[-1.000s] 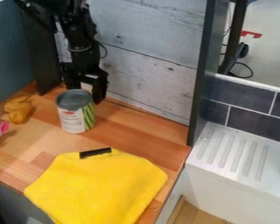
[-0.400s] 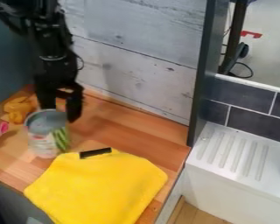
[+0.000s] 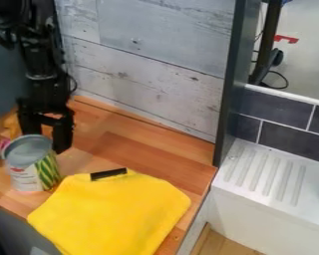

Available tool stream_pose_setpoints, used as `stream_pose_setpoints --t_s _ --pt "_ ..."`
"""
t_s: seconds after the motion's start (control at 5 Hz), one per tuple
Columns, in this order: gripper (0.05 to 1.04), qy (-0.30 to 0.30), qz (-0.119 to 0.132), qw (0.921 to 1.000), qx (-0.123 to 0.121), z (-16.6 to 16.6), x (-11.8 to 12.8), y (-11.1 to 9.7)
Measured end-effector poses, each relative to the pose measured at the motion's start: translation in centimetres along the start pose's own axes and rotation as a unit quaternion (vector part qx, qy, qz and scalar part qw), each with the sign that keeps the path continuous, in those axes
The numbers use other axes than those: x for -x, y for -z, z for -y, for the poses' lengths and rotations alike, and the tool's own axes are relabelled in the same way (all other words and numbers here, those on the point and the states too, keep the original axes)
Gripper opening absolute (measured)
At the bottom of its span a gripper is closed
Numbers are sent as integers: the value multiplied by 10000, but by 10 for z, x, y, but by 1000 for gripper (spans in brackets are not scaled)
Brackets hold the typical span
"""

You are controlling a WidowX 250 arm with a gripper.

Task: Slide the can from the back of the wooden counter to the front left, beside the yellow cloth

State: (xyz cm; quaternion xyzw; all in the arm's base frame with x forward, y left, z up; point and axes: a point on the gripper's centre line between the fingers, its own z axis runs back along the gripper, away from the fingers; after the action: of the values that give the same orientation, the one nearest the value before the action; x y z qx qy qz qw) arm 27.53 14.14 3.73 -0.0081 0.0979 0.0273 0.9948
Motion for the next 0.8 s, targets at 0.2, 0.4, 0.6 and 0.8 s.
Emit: stream_pose_setpoints --t_s 0.2,0.4,0.6,0.8 --pt "1001 -114 -175 9998 7 -4 11 0" --pt "1001 -149 -62 9999 -8 -6 17 -17" --pt "1001 -110 124 9998 -68 -5 6 -40" --pt "1001 192 725 9968 -265 18 6 -84"
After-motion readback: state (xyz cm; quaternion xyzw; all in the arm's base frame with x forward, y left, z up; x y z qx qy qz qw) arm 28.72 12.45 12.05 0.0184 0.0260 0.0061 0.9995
